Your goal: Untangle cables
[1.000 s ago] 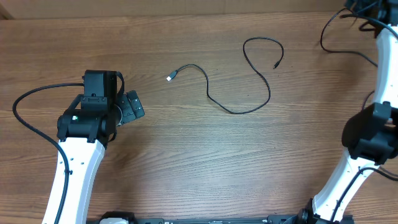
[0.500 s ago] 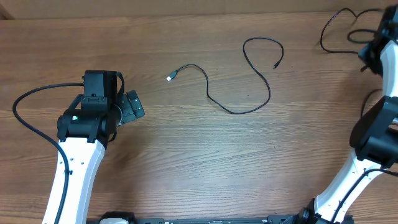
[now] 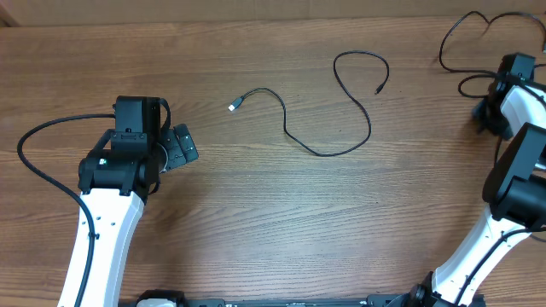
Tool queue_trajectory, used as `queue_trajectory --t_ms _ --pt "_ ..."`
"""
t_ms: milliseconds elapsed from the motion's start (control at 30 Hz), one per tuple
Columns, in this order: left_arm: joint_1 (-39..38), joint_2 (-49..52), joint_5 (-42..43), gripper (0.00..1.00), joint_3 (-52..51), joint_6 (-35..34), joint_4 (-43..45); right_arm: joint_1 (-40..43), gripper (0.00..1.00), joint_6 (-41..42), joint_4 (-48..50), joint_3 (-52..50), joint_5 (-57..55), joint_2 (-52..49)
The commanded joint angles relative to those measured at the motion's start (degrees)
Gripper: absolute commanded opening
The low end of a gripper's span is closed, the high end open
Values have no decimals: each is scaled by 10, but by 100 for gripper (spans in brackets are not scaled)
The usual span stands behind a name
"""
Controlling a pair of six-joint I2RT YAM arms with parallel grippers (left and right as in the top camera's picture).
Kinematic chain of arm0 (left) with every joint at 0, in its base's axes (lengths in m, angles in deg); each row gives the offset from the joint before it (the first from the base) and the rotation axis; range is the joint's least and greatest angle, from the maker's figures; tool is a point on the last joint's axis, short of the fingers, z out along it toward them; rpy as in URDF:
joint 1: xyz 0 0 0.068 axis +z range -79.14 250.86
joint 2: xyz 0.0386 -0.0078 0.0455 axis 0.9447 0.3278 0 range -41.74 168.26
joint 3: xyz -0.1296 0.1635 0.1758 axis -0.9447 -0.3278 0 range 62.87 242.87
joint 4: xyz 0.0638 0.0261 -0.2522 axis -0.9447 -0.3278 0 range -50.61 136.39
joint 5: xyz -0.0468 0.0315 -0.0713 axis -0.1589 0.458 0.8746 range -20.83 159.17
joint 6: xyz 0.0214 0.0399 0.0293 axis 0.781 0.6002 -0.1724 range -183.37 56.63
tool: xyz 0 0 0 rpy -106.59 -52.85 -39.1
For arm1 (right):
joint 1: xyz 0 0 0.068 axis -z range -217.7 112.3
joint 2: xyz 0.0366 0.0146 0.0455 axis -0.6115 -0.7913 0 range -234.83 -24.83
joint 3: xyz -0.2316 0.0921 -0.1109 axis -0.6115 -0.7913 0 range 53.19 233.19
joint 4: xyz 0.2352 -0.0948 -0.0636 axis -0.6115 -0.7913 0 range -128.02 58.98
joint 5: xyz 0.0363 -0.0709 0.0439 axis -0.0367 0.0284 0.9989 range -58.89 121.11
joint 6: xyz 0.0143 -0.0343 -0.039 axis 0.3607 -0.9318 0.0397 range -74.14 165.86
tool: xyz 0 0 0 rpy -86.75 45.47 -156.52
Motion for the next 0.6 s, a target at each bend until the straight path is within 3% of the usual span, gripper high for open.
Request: queue_trajectory --t_ms 0,267,567 --pt "3 2 2 99 0 -10 0 19 4 -13 5 -30 -7 -5" --pt "3 2 2 100 0 -10 0 84 4 -13 5 -96 -9 -5" --pt "3 2 2 100 0 -10 0 174 4 -28 11 -86 -11 -5"
